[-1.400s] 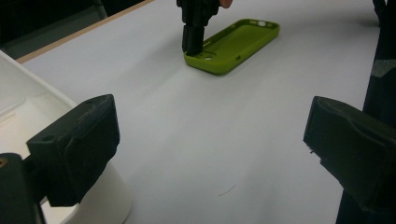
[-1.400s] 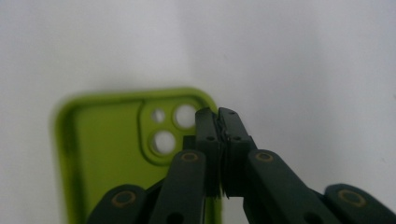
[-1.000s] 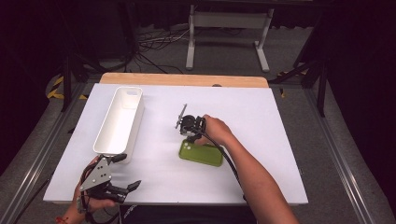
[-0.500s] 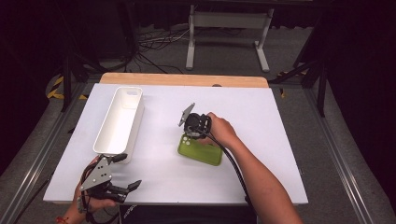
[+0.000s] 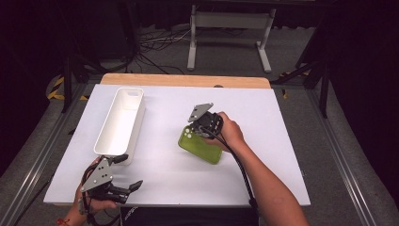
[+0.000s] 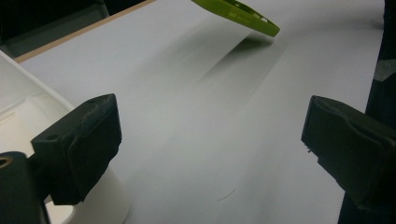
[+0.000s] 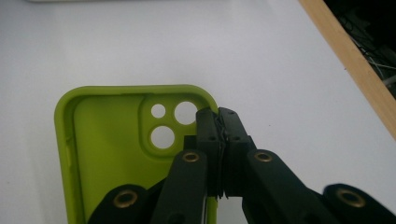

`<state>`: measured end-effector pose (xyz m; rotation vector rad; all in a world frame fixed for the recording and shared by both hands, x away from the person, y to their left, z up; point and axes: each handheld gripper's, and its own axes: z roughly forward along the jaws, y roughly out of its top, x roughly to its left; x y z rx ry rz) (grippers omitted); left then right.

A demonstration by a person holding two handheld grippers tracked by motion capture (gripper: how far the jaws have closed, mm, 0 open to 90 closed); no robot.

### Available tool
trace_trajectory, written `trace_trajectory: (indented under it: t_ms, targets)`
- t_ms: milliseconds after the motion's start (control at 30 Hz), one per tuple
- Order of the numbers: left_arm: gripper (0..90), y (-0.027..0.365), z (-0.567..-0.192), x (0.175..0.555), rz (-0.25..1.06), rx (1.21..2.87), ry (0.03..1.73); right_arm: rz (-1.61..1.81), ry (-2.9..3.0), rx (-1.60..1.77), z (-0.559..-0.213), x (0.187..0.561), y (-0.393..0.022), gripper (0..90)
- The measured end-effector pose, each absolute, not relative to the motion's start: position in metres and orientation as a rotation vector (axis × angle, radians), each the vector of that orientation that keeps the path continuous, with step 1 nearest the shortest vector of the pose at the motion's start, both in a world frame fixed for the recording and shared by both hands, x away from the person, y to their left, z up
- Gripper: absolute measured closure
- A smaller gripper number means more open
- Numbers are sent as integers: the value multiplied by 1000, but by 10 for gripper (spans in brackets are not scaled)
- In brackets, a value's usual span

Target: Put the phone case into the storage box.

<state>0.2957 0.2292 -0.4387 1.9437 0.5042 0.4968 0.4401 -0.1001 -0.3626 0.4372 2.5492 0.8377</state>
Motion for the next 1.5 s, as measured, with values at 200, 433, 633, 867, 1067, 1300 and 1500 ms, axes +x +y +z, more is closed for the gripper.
trace_trajectory:
  t_ms: [200, 433, 633, 867, 1067, 1300, 1500]
  targets:
    - [57, 230, -437, 296, 498, 1934, 511, 908, 2472, 467, -357, 434, -106, 892]
    - [81, 230, -434, 296, 506, 1919, 532, 983, 2390, 518, -352, 431, -115, 892]
    - [110, 228, -426, 296, 512, 1855, 562, 1044, 2339, 552, -349, 430, -121, 892]
    - [126, 213, -410, 302, 555, 1850, 567, 1103, 2240, 607, -343, 426, -130, 892]
    - [133, 196, -397, 309, 545, 1824, 563, 1137, 2184, 641, -340, 423, -135, 892]
    - [145, 159, -388, 326, 534, 1815, 538, 1162, 2112, 671, -339, 419, -137, 892]
    - [165, 134, -382, 342, 521, 1788, 558, 1193, 2054, 693, -338, 415, -137, 892]
